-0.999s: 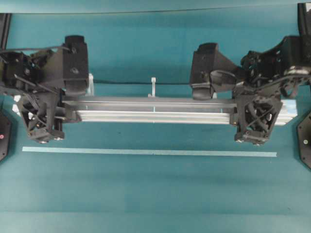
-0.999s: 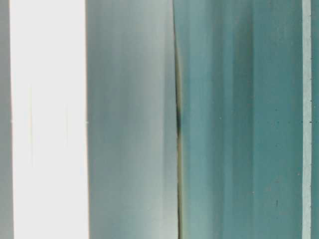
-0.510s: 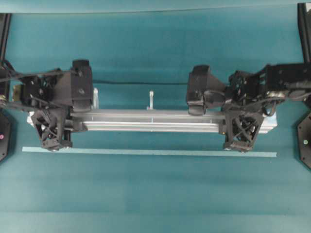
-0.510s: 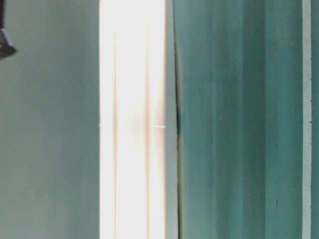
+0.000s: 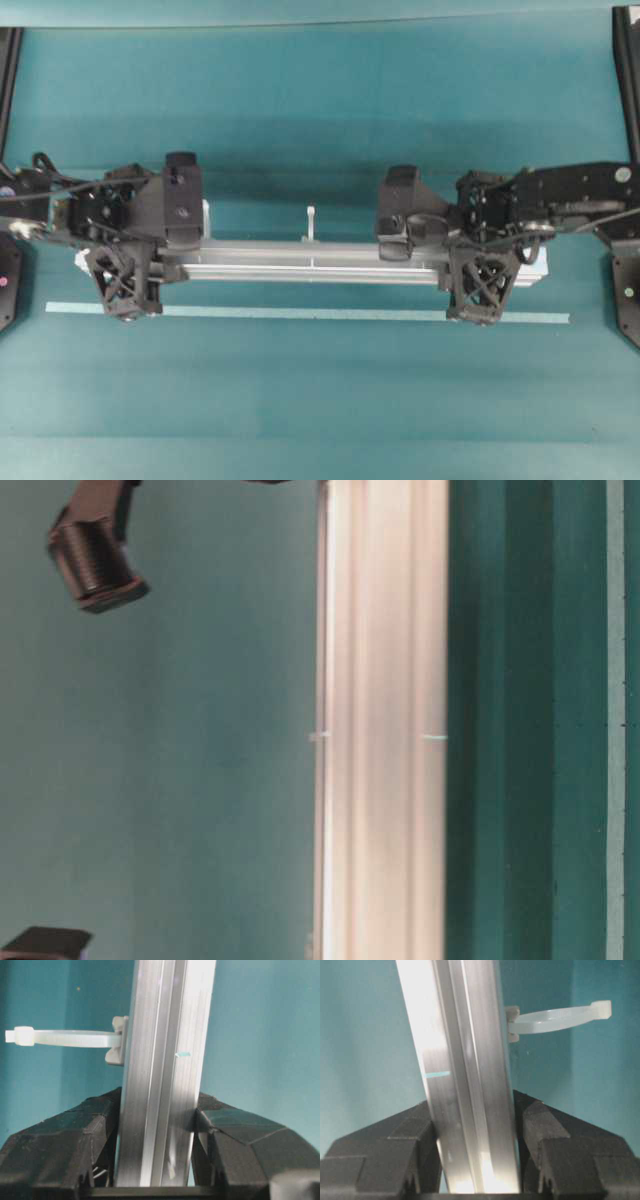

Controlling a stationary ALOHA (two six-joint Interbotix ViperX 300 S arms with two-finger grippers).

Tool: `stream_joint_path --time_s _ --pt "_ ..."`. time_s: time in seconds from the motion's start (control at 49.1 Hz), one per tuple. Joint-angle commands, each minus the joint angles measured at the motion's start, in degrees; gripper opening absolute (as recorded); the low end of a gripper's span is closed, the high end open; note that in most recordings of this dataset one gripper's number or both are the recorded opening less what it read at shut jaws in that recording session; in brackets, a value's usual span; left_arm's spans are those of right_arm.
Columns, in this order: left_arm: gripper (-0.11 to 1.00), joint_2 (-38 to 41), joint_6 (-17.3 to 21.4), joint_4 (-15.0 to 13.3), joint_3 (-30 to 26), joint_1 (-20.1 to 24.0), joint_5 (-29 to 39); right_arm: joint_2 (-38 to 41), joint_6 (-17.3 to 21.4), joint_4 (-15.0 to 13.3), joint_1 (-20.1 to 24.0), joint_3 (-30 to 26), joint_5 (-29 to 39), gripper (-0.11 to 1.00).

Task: Lift the large metal rail with both hands.
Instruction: 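Lower the held rail back down onto the table with both grippers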

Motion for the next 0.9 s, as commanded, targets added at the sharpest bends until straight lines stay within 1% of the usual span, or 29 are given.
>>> stream_joint_path --time_s 0.0,0.122,0.245,0.428,0.611,0.876 --pt "0.37 0.6 -1.8 -0.1 0.7 0.8 -2.4 0.8 0.1 0.1 0.7 1.2 -1.8 0.39" --pt "0.37 2.5 -1.8 -0.1 2.3 0.4 -5.4 1.8 0.2 0.1 0.7 2.7 -4.1 0.39" --pt "0.37 3.6 -1.8 -0.2 2.5 -0.2 -7.6 2.6 0.3 0.1 0.7 3.9 -5.9 0.39" --pt "0.37 6.2 -1.9 -0.2 3.3 -0.5 -10.0 3.9 0.3 0.1 1.2 4.3 -8.3 0.39" --pt "0.37 8.3 -4.2 -0.2 3.5 -0.9 -11.9 5.7 0.3 0.2 2.3 4.4 -9.1 0.39" --pt "0.37 9.8 -4.7 -0.2 4.3 -2.0 -14.6 7.1 0.4 0.4 3.4 4.4 -10.4 0.39"
